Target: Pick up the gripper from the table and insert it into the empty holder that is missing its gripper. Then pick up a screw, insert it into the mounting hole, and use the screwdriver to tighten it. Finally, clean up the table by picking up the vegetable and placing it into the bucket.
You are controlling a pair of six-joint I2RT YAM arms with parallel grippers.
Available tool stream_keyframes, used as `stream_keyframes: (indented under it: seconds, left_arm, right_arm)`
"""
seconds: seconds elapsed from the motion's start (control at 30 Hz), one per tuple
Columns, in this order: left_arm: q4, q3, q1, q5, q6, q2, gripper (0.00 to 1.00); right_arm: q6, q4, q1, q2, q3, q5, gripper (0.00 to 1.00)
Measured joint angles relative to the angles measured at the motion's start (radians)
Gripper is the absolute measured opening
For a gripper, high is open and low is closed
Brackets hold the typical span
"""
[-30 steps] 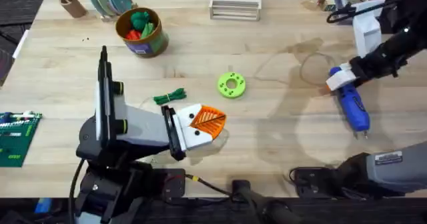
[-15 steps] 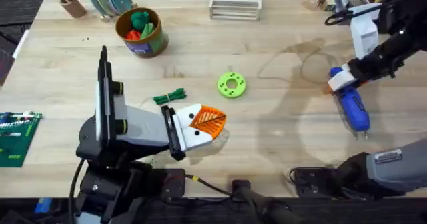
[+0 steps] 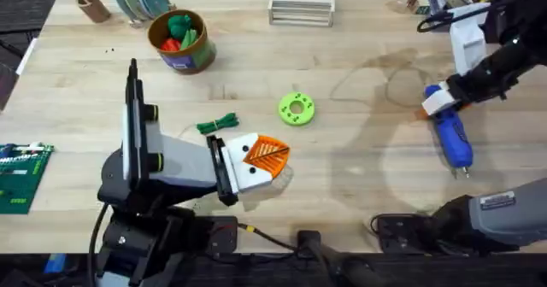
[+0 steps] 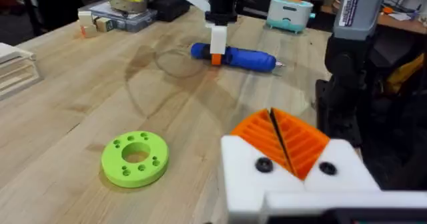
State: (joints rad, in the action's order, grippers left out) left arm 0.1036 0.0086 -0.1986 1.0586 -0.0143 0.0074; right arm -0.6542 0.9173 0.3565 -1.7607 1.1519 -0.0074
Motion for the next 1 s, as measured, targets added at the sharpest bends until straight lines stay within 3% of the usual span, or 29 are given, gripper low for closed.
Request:
stream_keyframes:
  seconds: [0.3,1.0]
  left_arm:
    - [0.0,0.0,0.0,0.0,0.0,0.0,0.016]
    - [0.0,0.0,0.0,0.0,0.0,0.0,0.016]
  right_arm:
    - [0.003,0.0,0.002,0.0,0.0,-0.017,0.681]
    - [0.043,-0.023,0.006,0.0,0.0,-0.045,0.645]
